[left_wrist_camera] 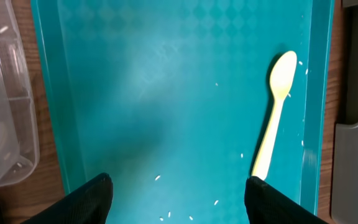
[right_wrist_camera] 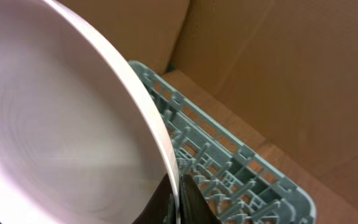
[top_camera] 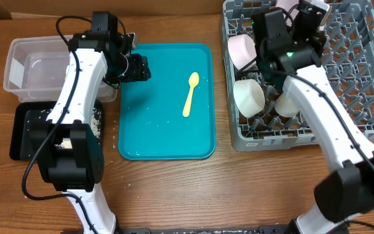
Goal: Sort waste into correct bins and load items into the dishwasher
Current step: 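Grasp the pink plate rim with the right gripper and lift it, then stand the pink plate upright in the rack with the right gripper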
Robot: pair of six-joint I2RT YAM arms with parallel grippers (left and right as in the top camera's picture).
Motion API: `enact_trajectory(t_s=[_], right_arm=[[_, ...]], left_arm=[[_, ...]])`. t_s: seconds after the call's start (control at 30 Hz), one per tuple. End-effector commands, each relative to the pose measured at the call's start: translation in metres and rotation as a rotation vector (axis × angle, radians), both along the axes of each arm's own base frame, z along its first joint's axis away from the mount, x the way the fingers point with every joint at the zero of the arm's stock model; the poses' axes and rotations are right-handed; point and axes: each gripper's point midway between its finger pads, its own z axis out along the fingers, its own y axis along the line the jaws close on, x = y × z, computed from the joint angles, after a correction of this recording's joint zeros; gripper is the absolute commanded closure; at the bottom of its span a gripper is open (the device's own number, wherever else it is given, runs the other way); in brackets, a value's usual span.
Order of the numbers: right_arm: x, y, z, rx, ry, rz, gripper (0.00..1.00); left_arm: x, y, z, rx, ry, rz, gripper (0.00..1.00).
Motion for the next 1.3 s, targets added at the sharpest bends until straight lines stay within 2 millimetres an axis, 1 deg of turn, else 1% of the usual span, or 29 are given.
enact_trajectory(t_s=[0.0,0.2,0.43,0.6,0.63,0.8,0.9,0.93,0.97,1.0,1.03,1.07,1.1,1.13,1.17,1.2,1.27], right_arm=[[0.01,-0.004,-0.013,-0.035,0.043,-0.016,0.96],[0.018,0.003,-0.04,0.006,0.094,0.024,0.96],[0.019,-0.002,-0.058,-0.007,0.129,0.009,0.96],[0.018,-0.004,-0.073,-0.016,0.186,0.006,0.96],[0.017,-0.003,-0.079,-0.004,0.211,0.018,0.96],[0.015,0.005,-0.094,0.058,0.272,0.066,0.96],[0.009,0.013,-0.109,0.123,0.343,0.111,0.95],[0.008,0.014,-0.111,0.131,0.353,0.116,0.92],[0.008,0.015,-0.112,0.137,0.358,0.119,0.85],[0.008,0.015,-0.112,0.137,0.359,0.12,0.69],[0.008,0.015,-0.112,0.137,0.357,0.12,0.44],[0.008,0.015,-0.109,0.138,0.35,0.121,0.25],[0.009,0.015,-0.106,0.14,0.344,0.121,0.12],[0.009,0.016,-0.102,0.144,0.336,0.124,0.07],[0.01,0.018,-0.095,0.158,0.324,0.133,0.05],[0.01,0.02,-0.087,0.176,0.312,0.144,0.03],[0.012,0.026,-0.068,0.217,0.279,0.175,0.02]], left_arm=[[0.008,0.002,0.003,0.001,-0.019,0.018,0.29],[0.013,0.002,0.004,0.0,-0.041,0.017,0.27],[0.018,0.001,0.006,-0.002,-0.065,0.017,0.27],[0.02,0.001,0.007,-0.002,-0.073,0.016,0.27],[0.02,0.0,0.007,-0.002,-0.073,0.014,0.27],[0.02,0.0,0.008,-0.002,-0.077,0.014,0.26],[0.02,-0.001,0.008,-0.003,-0.077,0.012,0.26],[0.02,-0.001,0.008,-0.003,-0.077,0.011,0.26],[0.02,-0.001,0.008,-0.003,-0.077,0.011,0.26],[0.02,-0.002,0.007,-0.003,-0.077,0.011,0.26],[0.02,-0.002,0.007,-0.003,-0.077,0.011,0.26],[0.02,-0.001,0.007,-0.003,-0.077,0.011,0.26],[0.02,-0.001,0.007,-0.003,-0.077,0.011,0.26],[0.02,-0.001,0.007,-0.003,-0.077,0.011,0.26],[0.02,-0.002,0.007,-0.003,-0.077,0.011,0.26],[0.02,-0.001,0.007,-0.003,-0.077,0.011,0.25],[0.02,-0.001,0.008,-0.002,-0.078,0.011,0.24]])
